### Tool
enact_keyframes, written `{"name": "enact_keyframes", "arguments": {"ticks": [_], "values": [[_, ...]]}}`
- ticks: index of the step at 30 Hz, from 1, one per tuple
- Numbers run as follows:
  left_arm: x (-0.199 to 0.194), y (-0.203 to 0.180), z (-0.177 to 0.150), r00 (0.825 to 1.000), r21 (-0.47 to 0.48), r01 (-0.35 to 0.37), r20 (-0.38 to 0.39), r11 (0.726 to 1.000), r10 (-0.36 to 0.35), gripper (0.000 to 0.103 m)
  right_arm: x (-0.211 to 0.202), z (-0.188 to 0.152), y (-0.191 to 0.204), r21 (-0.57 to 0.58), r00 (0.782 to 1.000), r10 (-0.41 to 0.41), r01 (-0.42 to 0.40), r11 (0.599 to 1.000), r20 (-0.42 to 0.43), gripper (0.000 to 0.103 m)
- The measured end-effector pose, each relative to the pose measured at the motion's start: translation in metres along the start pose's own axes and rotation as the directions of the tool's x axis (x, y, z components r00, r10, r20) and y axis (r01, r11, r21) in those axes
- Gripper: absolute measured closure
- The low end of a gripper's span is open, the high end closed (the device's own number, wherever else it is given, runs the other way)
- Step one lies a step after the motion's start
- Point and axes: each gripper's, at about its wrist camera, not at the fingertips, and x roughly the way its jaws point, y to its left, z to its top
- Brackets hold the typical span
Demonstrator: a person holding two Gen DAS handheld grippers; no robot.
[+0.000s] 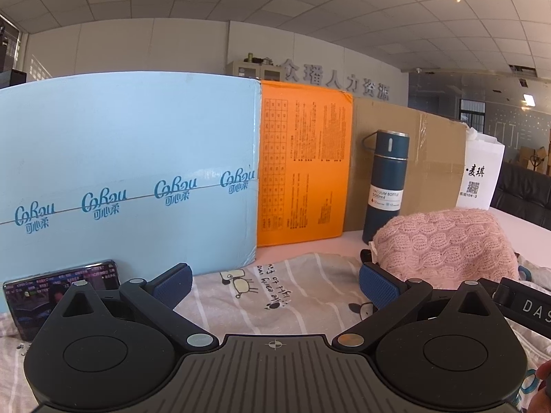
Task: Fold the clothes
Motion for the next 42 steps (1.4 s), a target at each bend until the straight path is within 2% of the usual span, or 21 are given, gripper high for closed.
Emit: {"name": "enact_keyframes", "arguments": {"ticks": [42], "values": [[-0.0036, -0.0038, -0.0009, 1.0, 0.026, 0.026, 0.016, 0.999, -0.027, 0.0, -0.0015, 0.0003, -0.0004, 0.002, 1.0, -0.005, 0.005, 1.0, 0.007, 0.0]]}}
